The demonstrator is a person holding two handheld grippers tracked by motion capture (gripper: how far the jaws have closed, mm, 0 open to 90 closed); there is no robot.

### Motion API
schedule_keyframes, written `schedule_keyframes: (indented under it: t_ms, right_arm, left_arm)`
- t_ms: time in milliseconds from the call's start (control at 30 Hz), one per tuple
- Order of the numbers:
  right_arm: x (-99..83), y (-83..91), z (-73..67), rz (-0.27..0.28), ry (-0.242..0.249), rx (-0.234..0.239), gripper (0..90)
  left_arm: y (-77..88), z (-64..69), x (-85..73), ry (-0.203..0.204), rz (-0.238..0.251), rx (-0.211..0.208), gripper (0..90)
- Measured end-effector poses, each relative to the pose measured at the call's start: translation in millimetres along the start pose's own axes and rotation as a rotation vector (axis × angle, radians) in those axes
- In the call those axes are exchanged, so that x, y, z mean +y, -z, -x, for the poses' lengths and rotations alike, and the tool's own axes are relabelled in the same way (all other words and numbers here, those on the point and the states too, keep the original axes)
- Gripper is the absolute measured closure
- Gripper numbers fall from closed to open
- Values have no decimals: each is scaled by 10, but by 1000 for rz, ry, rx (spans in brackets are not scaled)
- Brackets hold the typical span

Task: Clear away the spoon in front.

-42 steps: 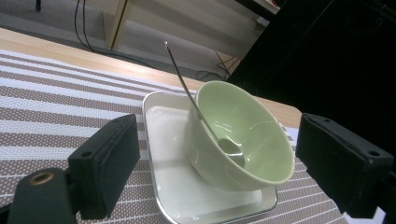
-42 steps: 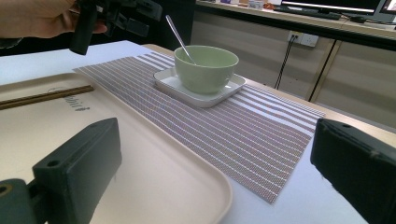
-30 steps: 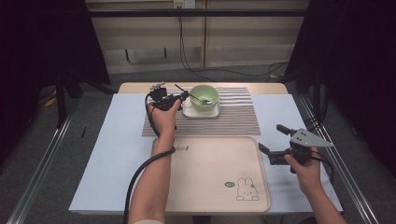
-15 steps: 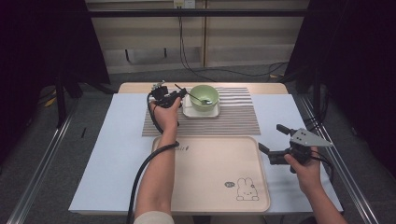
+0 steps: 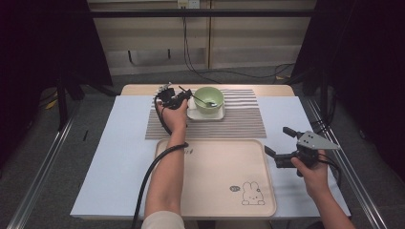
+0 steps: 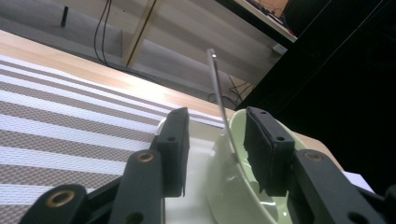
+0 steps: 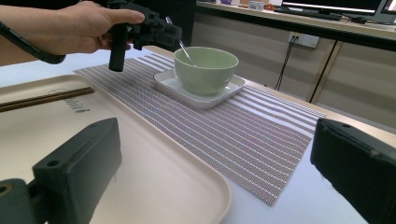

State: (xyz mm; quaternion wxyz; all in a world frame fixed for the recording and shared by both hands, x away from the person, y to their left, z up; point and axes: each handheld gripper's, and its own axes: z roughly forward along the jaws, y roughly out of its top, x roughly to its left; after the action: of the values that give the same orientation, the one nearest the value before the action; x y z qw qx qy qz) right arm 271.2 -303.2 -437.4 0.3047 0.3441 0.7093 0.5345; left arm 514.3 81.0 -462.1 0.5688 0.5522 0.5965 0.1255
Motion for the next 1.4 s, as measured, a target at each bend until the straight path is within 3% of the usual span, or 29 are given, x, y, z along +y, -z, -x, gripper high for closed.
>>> schedule_keyframes:
  t_ms: [233,567,700,767,967,1033,1400]
  right_arm:
    - [2,2,11,1,7,-1,17]
    - [3,3,16,6,3,0,17]
    - [4,3,14,4,-1,2,17]
    - [3,1,15,5,2,1,17]
    - [5,3,16,7,2,-3,17]
    - [6,4,20,9,3,0,17]
    - [6,3,13,8,1,-2,17]
  left_arm:
    - [-49,70,-12,-27,24,5,746]
    - [-9,125,52,20,74,-42,885]
    - [32,170,117,-4,81,-65,895]
    - [61,184,153,19,91,-78,895]
    - [172,220,297,33,97,-112,897]
    - [217,223,342,18,89,-121,897]
    - [517,236,527,22,88,-164,899]
